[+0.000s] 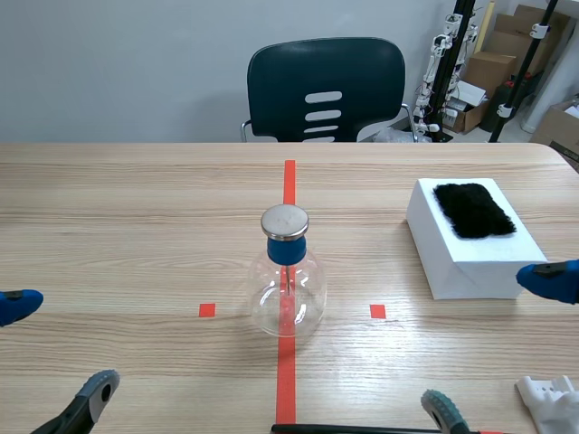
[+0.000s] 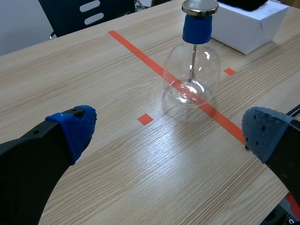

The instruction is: Do the electroscope experiment. pick up the black charging rod

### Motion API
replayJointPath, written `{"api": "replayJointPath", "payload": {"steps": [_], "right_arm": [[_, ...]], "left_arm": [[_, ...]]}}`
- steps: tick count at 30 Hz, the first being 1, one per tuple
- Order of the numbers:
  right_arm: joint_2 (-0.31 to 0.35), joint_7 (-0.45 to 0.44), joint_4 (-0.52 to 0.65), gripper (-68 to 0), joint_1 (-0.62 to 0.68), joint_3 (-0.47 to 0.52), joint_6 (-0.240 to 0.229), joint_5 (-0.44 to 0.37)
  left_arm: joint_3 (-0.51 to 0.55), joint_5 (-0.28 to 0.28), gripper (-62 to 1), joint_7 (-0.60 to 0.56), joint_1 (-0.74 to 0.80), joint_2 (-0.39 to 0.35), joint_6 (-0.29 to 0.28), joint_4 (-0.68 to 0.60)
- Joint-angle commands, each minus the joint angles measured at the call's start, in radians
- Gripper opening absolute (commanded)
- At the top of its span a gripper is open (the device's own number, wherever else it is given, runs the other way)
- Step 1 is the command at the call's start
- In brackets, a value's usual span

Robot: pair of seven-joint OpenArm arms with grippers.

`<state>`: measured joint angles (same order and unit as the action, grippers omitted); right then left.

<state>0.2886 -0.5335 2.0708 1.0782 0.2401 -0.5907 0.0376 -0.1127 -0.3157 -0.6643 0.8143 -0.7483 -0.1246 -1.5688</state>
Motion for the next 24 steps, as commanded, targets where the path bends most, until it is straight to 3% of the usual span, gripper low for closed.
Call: {"api": "replayJointPath", "payload": {"steps": [1, 24], "right_arm": [[0.002, -0.011, 0.002, 0.4, 0.000, 0.001, 0.000, -0.014], [0.002, 0.002, 0.002, 0.4, 0.000, 0.003, 0.001, -0.014]], "left_arm": [[0.001, -0.006, 1.4, -0.020, -0.003, 0.005, -0.001, -0.027], [0.001, -0.006, 1.4, -0.020, -0.003, 0.005, -0.001, -0.027]]}}
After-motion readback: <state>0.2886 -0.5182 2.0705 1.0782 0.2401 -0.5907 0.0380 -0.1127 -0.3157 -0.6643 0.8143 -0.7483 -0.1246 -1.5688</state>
